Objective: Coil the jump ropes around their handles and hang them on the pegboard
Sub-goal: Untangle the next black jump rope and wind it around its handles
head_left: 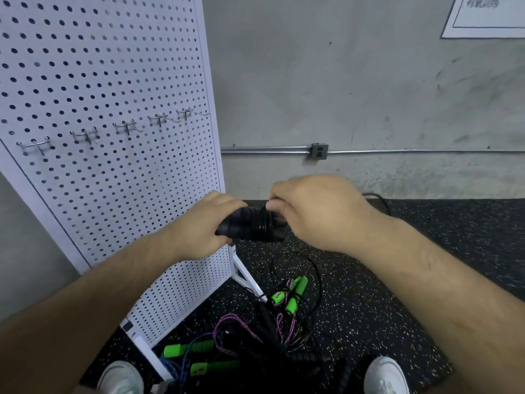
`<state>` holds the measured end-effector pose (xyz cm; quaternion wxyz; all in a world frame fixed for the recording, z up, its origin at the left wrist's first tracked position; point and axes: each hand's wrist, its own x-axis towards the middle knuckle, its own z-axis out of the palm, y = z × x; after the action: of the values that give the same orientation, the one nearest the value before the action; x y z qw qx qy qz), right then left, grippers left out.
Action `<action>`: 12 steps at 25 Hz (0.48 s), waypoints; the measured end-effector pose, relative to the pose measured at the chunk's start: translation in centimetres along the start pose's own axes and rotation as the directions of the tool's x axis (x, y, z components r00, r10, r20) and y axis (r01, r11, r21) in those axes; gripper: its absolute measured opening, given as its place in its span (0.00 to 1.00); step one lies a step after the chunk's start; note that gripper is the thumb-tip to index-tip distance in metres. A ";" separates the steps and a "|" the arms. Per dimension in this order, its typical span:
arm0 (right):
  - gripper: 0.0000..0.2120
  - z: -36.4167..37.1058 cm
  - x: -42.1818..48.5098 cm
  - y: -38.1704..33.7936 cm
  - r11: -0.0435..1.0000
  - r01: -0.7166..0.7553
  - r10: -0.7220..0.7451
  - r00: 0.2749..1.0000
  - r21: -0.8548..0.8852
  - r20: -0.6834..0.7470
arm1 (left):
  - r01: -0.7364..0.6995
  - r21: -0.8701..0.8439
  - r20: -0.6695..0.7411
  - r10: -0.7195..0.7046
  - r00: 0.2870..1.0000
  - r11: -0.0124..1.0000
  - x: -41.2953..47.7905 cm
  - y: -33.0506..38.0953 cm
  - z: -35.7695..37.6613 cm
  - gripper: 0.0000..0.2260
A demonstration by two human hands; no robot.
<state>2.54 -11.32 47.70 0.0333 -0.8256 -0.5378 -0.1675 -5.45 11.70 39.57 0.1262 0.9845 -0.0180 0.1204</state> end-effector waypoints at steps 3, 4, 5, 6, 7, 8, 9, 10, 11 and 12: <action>0.14 0.8 0.7 2.8 1.000 0.008 -0.008 0.997 0.003 -0.074 | -0.100 -0.010 0.030 0.100 0.995 0.995 -0.3 2.1 0.2 0.28; 0.14 1.0 0.7 3.7 1.000 0.007 -0.006 0.996 0.012 -0.089 | -0.127 -0.020 0.031 0.128 0.991 0.992 -0.4 2.9 0.0 0.27; 0.15 1.2 0.7 4.5 1.000 0.005 -0.003 0.995 0.023 -0.100 | -0.149 -0.038 0.036 0.150 0.988 0.988 -0.6 3.6 -0.3 0.26; 0.16 1.4 0.7 5.1 0.999 0.013 -0.008 0.993 0.042 -0.115 | -0.166 -0.062 0.047 0.169 0.985 0.984 -0.7 4.3 -0.5 0.24; 0.17 1.5 0.7 5.4 0.997 0.017 -0.007 0.993 0.079 -0.121 | -0.177 -0.090 0.062 0.183 0.981 0.980 -0.9 5.1 -0.8 0.23; 0.18 1.8 0.8 5.8 0.991 0.015 0.002 0.992 0.133 -0.124 | -0.184 -0.117 0.074 0.194 0.978 0.976 -1.2 5.7 -1.1 0.22; 0.19 2.3 0.8 6.1 0.980 -0.010 0.032 0.994 0.199 -0.107 | -0.188 -0.144 0.075 0.200 0.977 0.971 -1.4 6.3 -1.4 0.23; 0.21 2.7 0.6 6.4 0.965 -0.042 0.065 0.995 0.260 -0.080 | -0.189 -0.168 0.057 0.201 0.978 0.967 -1.7 6.7 -1.6 0.24; 0.21 3.4 0.6 6.8 0.950 -0.096 0.111 0.993 0.297 -0.034 | -0.186 -0.188 0.023 0.193 0.981 0.965 -1.9 6.9 -1.9 0.25; 0.20 3.7 0.4 7.1 0.927 -0.144 0.151 0.988 0.348 0.006 | -0.177 -0.206 -0.015 0.178 0.984 0.962 -2.0 7.0 -2.2 0.27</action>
<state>9.93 -13.06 45.25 0.1963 -0.8431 -0.4948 -0.0755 -8.41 5.46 42.89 0.2164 0.9607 -0.1187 0.1268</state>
